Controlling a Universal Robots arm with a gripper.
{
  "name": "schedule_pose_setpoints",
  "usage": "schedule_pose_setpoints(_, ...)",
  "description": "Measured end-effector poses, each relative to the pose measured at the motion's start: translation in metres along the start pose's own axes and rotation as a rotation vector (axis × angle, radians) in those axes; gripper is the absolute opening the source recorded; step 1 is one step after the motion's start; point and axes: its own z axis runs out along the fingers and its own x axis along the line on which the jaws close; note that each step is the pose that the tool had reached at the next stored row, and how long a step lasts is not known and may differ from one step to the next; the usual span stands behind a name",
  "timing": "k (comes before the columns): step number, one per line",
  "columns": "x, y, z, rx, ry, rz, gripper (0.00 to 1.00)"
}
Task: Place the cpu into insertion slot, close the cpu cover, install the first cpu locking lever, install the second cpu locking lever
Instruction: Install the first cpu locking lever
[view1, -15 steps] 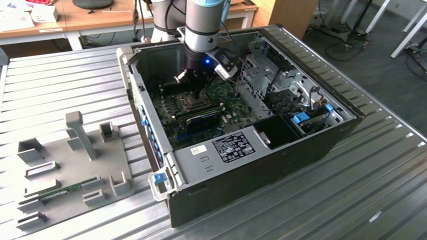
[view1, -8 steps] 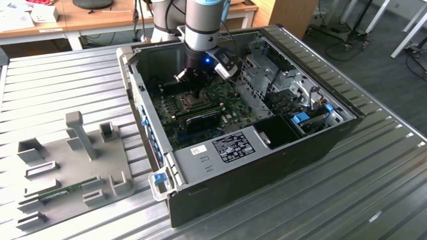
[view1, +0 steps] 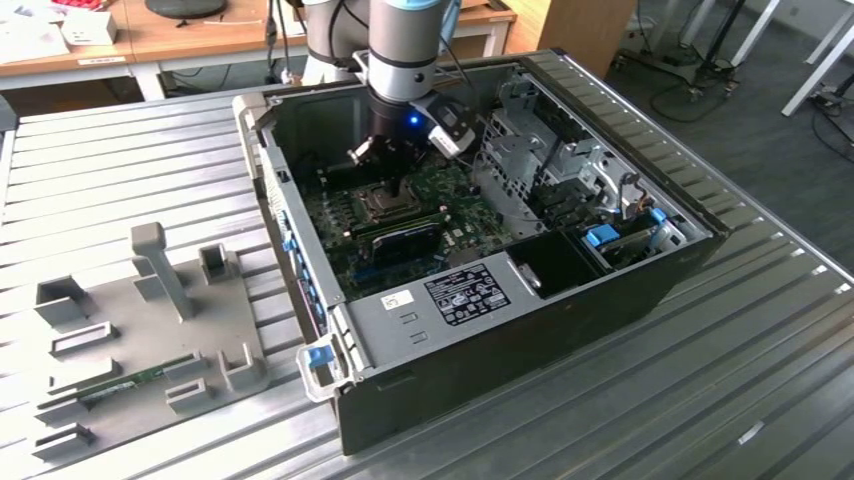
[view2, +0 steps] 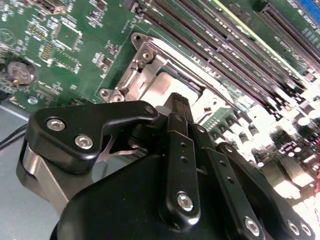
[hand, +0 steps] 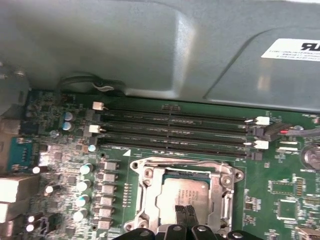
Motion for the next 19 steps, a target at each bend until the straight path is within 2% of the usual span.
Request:
schedule_pose_setpoints(1,0.0001,0.0001,0.0001,-0.0001,-0.0059,0.000,0.10)
schedule_pose_setpoints(8,0.0001,0.0000,0.0001,0.0006,-0.0060,0.000,0.10)
schedule_pose_setpoints(11,0.0001,0.0000,0.0001,0.0015,-0.0075,0.023,0.10)
schedule_pose_setpoints(15,0.0001,0.0000,0.0001,0.0016,-0.0076,0.023,0.10)
schedule_pose_setpoints(16,0.0001,0.0000,0.0001,0.0017,-0.0071,0.023,0.10)
schedule_pose_setpoints(18,0.0001,0.0001,0.0002,0.0010,0.0039,0.024,0.10)
schedule_pose_setpoints(19,0.0001,0.0001,0.0001,0.0010,0.0039,0.024,0.10)
